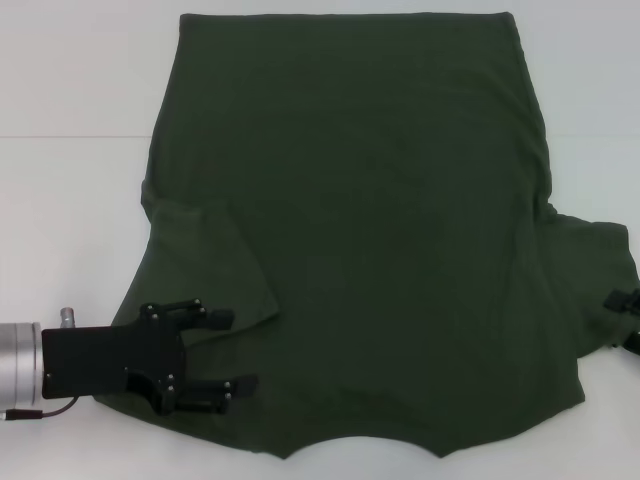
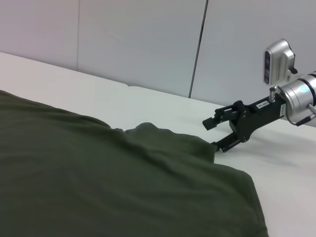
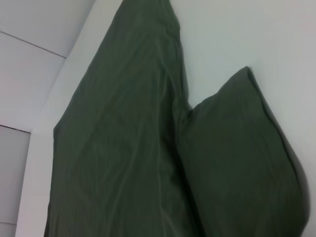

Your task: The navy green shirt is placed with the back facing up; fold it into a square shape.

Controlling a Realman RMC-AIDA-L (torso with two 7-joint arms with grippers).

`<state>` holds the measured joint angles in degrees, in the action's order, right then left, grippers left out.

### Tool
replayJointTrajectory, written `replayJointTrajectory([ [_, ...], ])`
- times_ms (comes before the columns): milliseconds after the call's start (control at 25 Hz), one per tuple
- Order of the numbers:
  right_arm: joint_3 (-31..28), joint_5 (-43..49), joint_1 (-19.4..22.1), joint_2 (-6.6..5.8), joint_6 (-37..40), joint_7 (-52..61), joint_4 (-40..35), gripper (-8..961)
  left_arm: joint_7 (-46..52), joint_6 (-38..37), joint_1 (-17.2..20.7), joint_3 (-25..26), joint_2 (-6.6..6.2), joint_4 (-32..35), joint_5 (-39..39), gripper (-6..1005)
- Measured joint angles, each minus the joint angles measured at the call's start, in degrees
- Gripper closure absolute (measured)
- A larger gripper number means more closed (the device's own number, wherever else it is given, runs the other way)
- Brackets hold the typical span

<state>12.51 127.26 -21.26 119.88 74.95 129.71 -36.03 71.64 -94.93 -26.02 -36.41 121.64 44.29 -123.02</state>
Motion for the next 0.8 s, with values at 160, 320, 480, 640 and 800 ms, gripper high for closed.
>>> replayJointTrajectory([
  [160,0.2,-0.1,0.1,-0.09,-0.5,0.0,0.7,32,0.0,-0.1,0.0,0.0,0.00,0.0,0.1,119],
  [320,1.6,-0.2,0.1,-0.22,-1.7,1.3,0.9,75,0.0,0.0,0.0,0.0,0.00,0.0,0.1,119],
  [480,3.1,-0.3,0.1,-0.24,-2.8,2.3,1.0,161,0.0,-0.1,-0.1,0.0,0.00,0.0,0.3,119],
  [640,3.2,-0.1,0.1,-0.24,-2.8,2.4,1.2,331,0.0,-0.3,-0.1,0.0,0.00,0.1,0.3,120],
  [800,3.2,0.0,0.1,-0.24,-2.4,2.5,1.2,385,0.0,-0.3,0.0,0.0,0.00,0.1,0.4,120],
])
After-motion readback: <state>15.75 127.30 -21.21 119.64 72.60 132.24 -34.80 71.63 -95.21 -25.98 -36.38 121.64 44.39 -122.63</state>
